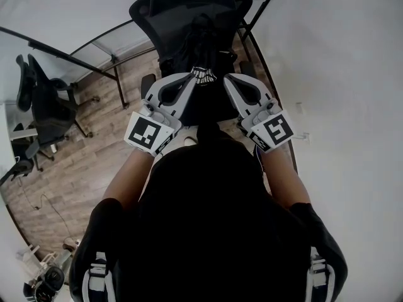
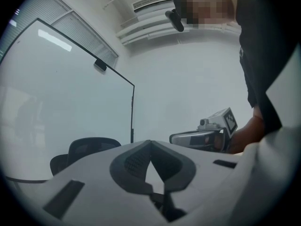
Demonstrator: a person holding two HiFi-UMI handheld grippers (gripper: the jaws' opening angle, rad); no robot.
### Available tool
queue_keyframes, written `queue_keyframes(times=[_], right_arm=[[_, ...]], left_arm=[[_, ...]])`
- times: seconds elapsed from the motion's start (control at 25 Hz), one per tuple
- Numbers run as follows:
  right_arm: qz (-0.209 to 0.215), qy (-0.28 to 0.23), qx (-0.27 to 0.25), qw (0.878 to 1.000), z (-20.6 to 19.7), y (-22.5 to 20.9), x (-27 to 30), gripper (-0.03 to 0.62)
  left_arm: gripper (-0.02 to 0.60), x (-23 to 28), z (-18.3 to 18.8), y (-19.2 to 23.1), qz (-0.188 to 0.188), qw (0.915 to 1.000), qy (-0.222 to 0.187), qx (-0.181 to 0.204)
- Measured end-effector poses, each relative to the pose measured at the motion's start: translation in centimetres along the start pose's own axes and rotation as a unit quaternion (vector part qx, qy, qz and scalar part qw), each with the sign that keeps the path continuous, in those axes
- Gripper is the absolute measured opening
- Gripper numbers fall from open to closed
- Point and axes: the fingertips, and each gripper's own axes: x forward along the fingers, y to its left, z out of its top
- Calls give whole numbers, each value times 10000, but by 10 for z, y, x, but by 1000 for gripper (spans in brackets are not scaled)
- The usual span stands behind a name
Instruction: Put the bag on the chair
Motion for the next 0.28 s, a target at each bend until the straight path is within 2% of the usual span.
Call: queue_keyframes(times=[0.28], right_arm=[[-81, 10, -3, 10000, 0, -11, -4, 0]], left_arm=[[5, 5, -1, 2, 30, 10000, 4, 12]])
